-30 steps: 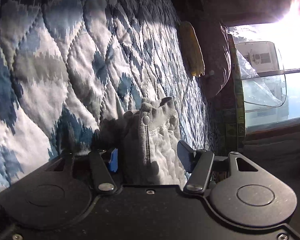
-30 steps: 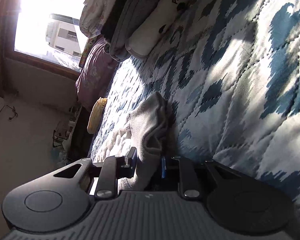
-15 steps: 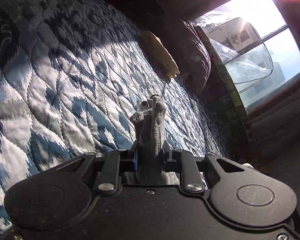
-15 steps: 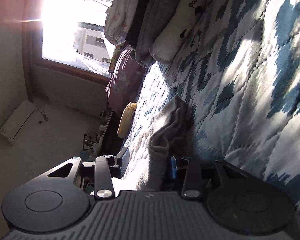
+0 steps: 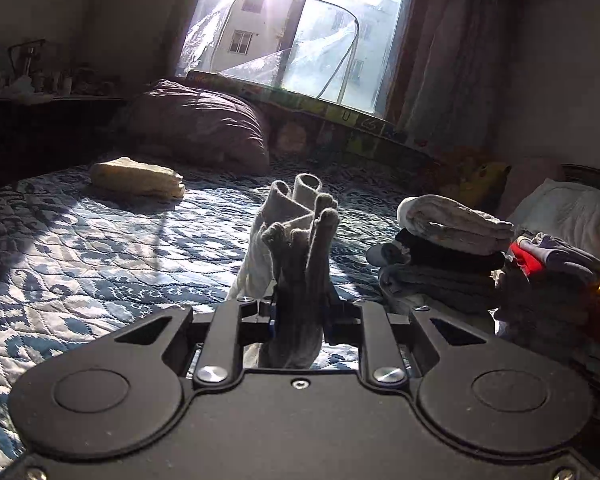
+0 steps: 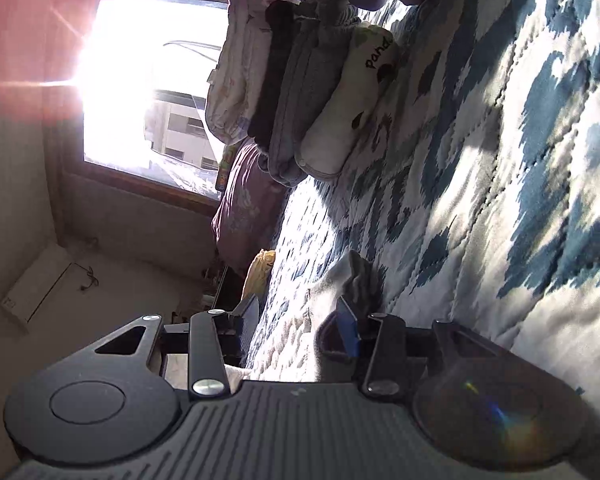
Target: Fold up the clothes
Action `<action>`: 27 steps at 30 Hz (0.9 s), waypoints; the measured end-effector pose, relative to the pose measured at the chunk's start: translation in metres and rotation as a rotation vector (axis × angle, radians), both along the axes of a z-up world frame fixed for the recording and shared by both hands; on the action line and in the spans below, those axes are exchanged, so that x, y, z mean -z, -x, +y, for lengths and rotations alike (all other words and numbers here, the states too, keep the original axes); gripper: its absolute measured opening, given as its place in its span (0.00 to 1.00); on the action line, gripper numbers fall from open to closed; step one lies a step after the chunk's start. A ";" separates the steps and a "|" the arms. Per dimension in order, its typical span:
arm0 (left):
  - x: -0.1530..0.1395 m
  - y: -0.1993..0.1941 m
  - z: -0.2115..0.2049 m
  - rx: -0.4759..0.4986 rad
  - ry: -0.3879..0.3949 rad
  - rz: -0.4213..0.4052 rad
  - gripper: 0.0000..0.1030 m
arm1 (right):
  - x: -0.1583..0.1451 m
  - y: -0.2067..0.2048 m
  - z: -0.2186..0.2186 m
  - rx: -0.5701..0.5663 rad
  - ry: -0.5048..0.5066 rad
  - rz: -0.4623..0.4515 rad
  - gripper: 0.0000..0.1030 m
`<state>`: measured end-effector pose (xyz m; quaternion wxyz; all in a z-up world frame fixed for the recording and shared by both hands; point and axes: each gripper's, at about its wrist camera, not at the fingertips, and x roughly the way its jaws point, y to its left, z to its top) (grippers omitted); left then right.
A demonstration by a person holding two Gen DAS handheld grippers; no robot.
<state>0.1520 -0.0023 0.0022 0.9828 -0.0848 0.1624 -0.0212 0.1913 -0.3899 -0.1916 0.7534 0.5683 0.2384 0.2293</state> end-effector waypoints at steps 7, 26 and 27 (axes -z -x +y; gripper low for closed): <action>0.051 -0.003 -0.105 0.139 -0.407 0.015 0.18 | 0.001 -0.003 -0.006 0.021 -0.021 -0.011 0.44; 0.132 0.012 -0.203 0.381 -0.773 0.058 0.30 | 0.004 -0.007 -0.017 0.041 -0.053 -0.013 0.50; 0.130 0.014 -0.202 0.422 -0.747 0.053 0.34 | 0.003 -0.006 -0.017 0.043 -0.045 -0.016 0.51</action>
